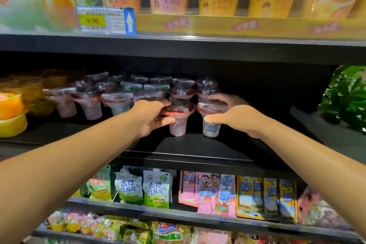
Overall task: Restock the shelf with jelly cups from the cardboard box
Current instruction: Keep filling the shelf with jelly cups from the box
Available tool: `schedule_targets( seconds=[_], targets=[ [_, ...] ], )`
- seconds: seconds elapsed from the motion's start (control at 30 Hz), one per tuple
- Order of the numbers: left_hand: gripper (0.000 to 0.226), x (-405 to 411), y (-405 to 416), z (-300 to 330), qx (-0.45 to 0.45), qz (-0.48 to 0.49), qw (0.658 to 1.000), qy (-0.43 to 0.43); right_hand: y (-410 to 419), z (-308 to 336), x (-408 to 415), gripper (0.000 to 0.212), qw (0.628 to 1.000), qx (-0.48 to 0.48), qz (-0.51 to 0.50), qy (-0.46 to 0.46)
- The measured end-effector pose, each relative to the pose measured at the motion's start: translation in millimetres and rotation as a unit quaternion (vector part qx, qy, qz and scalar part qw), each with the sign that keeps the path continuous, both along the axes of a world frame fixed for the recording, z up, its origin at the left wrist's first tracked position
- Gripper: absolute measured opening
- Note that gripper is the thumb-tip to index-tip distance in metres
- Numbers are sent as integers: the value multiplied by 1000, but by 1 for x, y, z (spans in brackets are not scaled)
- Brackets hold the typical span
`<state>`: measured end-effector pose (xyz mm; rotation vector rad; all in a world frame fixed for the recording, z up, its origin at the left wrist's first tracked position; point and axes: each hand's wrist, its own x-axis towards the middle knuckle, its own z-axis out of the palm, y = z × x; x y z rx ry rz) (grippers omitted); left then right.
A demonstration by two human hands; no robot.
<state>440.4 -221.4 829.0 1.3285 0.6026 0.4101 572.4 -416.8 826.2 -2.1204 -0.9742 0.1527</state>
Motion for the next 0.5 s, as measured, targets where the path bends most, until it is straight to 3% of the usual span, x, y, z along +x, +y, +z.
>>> schedule_targets(
  seconds=[0.1, 0.23, 0.4, 0.5],
  targets=[
    [9, -6, -3, 1, 23, 5, 1000, 0, -2, -4, -1, 69, 1000, 18, 7, 11],
    [14, -19, -3, 0, 44, 0, 999, -22, -6, -10, -2, 65, 999, 40, 14, 1],
    [53, -32, 2, -12, 131, 14, 991, 5, -13, -13, -15, 62, 998, 11, -22, -57],
    [29, -41, -4, -20, 232, 30, 972, -5, -21, -14, -28, 63, 994, 9, -57, -93]
  ],
)
